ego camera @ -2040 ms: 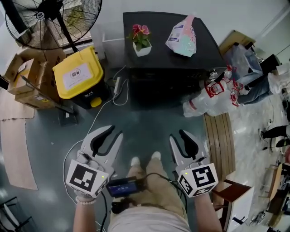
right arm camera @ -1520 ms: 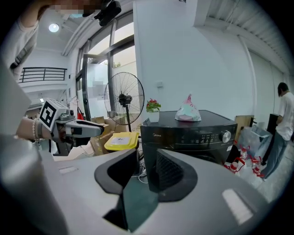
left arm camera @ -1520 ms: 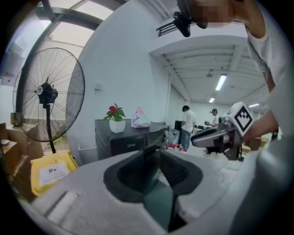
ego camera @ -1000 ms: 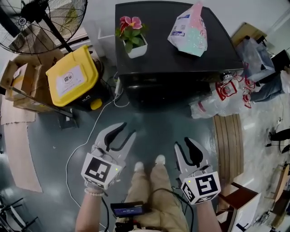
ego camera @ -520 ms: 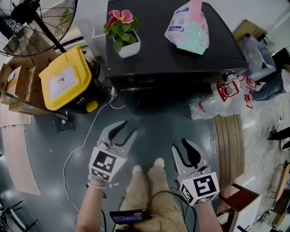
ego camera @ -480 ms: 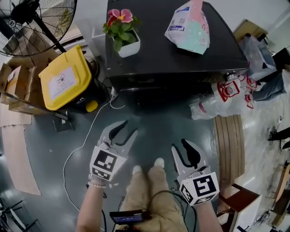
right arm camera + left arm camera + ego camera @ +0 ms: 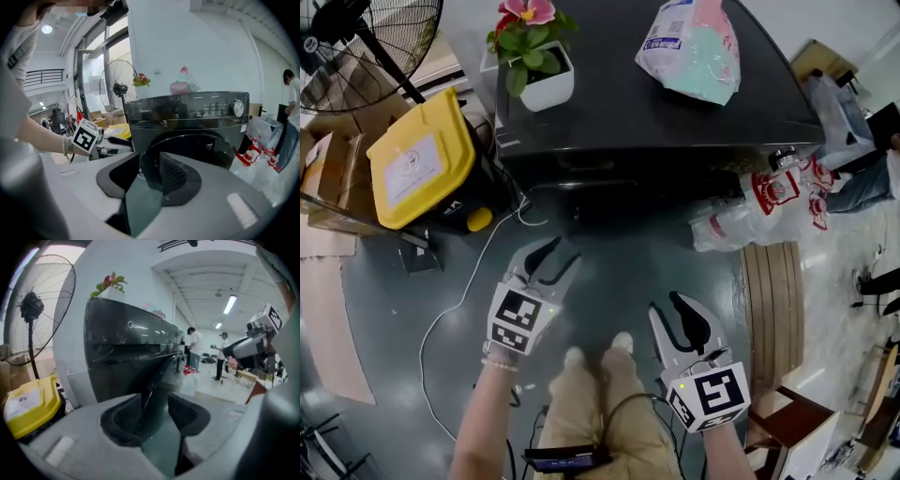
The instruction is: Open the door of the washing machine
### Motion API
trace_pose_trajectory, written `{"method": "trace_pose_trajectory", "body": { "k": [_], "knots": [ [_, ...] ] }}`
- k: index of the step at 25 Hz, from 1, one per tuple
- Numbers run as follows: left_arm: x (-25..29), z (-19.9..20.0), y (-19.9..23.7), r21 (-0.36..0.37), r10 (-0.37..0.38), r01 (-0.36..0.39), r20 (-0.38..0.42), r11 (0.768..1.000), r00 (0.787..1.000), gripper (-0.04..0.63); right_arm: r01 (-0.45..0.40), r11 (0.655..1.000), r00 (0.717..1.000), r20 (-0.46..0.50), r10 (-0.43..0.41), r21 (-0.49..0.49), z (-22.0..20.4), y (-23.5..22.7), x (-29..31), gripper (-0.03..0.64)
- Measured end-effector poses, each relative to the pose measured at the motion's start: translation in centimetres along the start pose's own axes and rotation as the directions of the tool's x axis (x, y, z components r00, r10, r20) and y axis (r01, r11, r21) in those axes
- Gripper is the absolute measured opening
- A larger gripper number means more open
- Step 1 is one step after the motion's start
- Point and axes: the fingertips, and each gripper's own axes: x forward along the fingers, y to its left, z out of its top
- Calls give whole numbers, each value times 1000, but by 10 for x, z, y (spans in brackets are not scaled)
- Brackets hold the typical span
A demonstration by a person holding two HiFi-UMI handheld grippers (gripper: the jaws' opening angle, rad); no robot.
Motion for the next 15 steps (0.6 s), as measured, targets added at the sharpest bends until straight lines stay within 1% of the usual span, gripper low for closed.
{"method": "trace_pose_trajectory", "body": {
  "k": [3,6,11,15],
  "knots": [
    [17,-9,2,11,-3,3,-13,1000,1000,172,-1,1000,1000,-8,1,1,-9,-7,1,120],
    [34,-20,5,16,-1,1,-43,1000,999,175,-1,1000,1000,-16,1,4,-15,-13,1,120],
    [57,-31,11,36,10,-8,-70,999,997,176,-2,1000,1000,-1,2,1,-18,-18,0,120],
    [71,-36,14,31,27,-25,-81,999,996,178,3,1000,1000,-3,-3,13,-26,-22,0,120]
  ]
}}
